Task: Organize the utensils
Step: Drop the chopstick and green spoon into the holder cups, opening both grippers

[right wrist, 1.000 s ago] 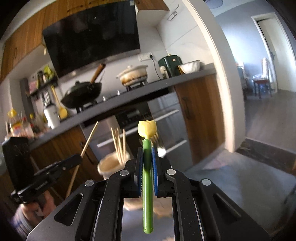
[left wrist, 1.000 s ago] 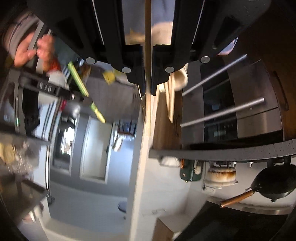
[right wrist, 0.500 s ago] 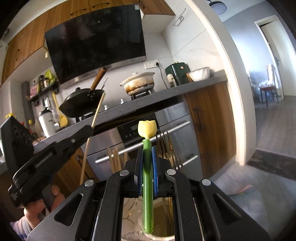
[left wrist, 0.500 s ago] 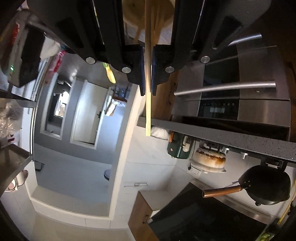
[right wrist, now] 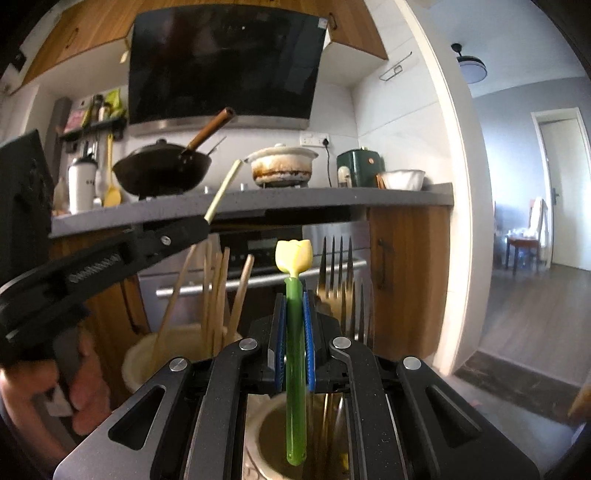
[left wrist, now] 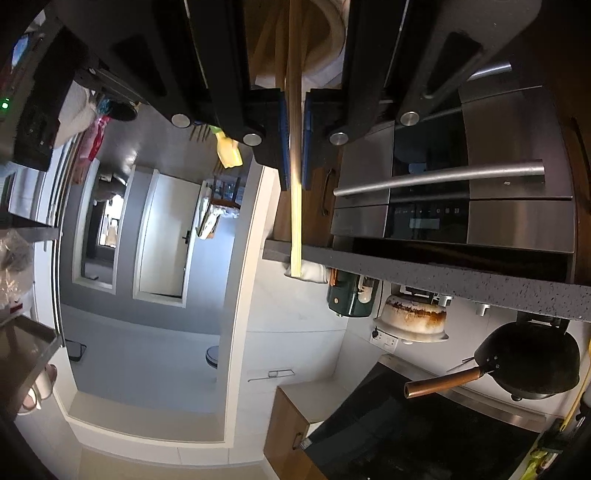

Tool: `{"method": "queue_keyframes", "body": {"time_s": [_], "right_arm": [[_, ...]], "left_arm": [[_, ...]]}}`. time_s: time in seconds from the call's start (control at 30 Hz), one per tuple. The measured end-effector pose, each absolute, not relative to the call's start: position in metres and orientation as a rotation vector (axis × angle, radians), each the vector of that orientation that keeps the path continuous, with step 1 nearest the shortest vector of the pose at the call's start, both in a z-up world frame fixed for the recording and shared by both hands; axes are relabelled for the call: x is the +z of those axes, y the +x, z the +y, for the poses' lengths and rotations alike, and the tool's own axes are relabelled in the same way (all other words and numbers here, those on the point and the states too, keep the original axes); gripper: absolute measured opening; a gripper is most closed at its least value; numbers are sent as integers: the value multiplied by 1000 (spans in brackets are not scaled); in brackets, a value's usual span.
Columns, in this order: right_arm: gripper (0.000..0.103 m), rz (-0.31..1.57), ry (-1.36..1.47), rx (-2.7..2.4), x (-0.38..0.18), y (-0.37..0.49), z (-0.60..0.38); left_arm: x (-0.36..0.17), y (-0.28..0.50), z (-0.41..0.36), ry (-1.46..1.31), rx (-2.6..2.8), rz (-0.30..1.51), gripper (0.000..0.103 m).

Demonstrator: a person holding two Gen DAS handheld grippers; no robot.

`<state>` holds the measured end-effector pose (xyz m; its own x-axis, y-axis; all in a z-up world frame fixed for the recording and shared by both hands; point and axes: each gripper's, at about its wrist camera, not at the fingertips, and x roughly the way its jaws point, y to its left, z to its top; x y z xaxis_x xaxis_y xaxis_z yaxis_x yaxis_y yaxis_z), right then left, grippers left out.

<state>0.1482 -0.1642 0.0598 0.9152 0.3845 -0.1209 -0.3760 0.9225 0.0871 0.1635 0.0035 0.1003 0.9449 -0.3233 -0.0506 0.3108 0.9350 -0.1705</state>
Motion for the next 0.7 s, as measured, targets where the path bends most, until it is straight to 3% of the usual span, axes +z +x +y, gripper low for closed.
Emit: {"method": "queue_keyframes", "body": {"time_s": [0.5,0.63,0.7], "right_arm": [[10,217,-34,416,55,126,-160],[27,214,-34,407,60,122,-161],[27,209,-28,403,64,117,-164]], "left_arm": [[82,126,14,-109,-317,183,6],[85,123,17,-110,-323,204,6],[87,121,17,-97,-318,213,7]]}}
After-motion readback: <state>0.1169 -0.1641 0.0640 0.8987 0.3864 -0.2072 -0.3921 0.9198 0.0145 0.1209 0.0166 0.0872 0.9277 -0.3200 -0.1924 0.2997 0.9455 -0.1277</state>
